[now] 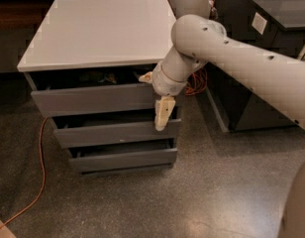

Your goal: Pick green rice chip bag from top drawer and place on counter

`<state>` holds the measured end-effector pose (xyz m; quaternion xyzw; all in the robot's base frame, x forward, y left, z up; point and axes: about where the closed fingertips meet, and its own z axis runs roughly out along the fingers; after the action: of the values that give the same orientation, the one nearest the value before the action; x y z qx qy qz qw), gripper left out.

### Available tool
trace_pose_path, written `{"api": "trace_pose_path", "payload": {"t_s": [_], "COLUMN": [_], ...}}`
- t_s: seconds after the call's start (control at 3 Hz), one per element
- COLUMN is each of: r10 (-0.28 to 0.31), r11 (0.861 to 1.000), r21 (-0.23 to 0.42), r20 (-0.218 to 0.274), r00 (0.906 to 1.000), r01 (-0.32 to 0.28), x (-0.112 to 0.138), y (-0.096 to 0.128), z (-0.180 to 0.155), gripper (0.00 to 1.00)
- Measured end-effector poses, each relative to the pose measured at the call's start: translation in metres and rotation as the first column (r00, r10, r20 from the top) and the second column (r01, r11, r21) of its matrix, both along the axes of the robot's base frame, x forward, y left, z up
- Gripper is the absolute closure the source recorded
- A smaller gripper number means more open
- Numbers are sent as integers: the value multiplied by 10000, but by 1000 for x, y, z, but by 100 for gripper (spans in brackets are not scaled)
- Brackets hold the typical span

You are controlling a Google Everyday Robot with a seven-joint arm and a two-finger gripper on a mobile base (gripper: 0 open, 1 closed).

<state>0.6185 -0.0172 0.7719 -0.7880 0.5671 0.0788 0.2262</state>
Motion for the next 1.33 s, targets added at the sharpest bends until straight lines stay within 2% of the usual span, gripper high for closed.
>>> {"api": "trace_pose_path", "payload": {"t_s": [0.33, 0.67, 1.33], "r10": [141, 223, 206], "r11": [9990, 9968, 9969], "r21": [-412, -766, -764], "r20": [-111, 69, 485], "r00": [9998, 9997, 9986], "r01": [-145, -217, -169], "x": [28, 59, 103], "y": [5, 5, 10], "z": [-35, -59, -86], "gripper": [0, 0, 0]}}
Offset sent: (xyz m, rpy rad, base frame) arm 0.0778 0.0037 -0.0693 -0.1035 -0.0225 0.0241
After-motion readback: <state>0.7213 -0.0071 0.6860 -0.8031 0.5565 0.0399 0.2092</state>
